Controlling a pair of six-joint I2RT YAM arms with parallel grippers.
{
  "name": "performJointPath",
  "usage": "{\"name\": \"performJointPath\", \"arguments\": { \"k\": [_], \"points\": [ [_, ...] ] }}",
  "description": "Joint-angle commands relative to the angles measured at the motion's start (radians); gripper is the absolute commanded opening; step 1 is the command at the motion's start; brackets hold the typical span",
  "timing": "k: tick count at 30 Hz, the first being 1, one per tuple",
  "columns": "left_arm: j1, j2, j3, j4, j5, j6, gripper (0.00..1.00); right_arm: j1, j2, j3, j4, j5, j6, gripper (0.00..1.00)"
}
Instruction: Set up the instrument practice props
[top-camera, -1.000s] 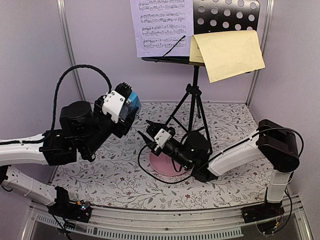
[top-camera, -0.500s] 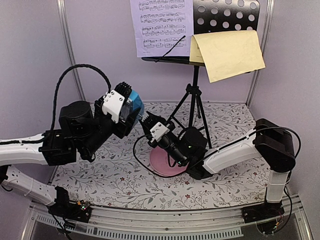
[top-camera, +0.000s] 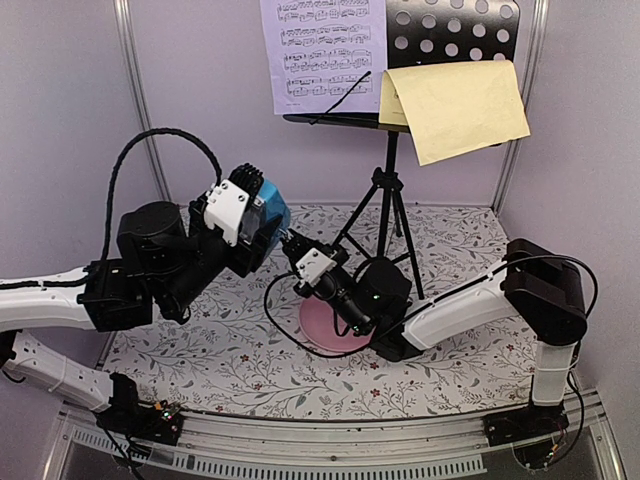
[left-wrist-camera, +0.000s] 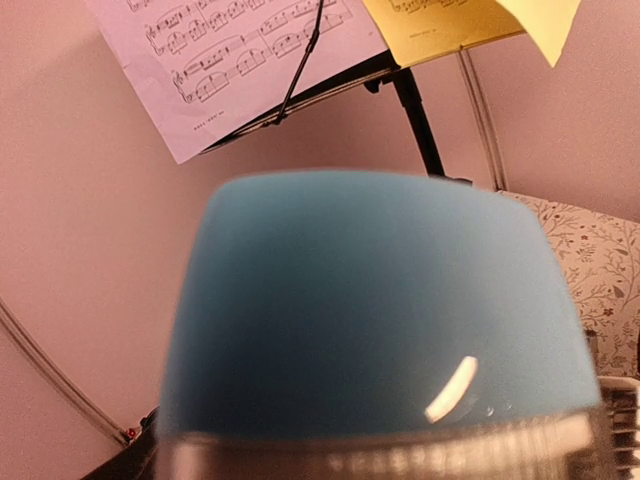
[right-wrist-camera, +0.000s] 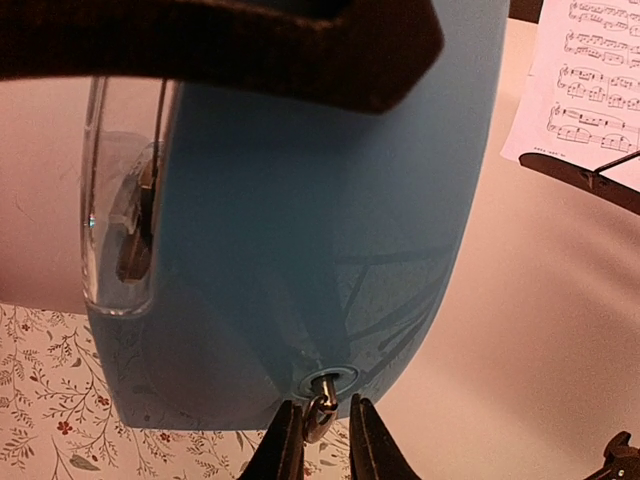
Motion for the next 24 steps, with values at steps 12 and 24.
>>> {"name": "performJointPath", "arguments": {
  "k": [12, 24],
  "points": [
    [-0.017, -0.048, 0.022, 0.115, 0.026, 0.008, 0.21, 0.003, 0.003, -0.025, 0.086, 0.020, -0.021, 0.10],
    [-0.016, -0.047, 0.017, 0.114, 0.051, -0.001, 0.20, 0.003, -0.004, 0.000, 0.051, -0.004, 0.000, 0.13]
  ]
}}
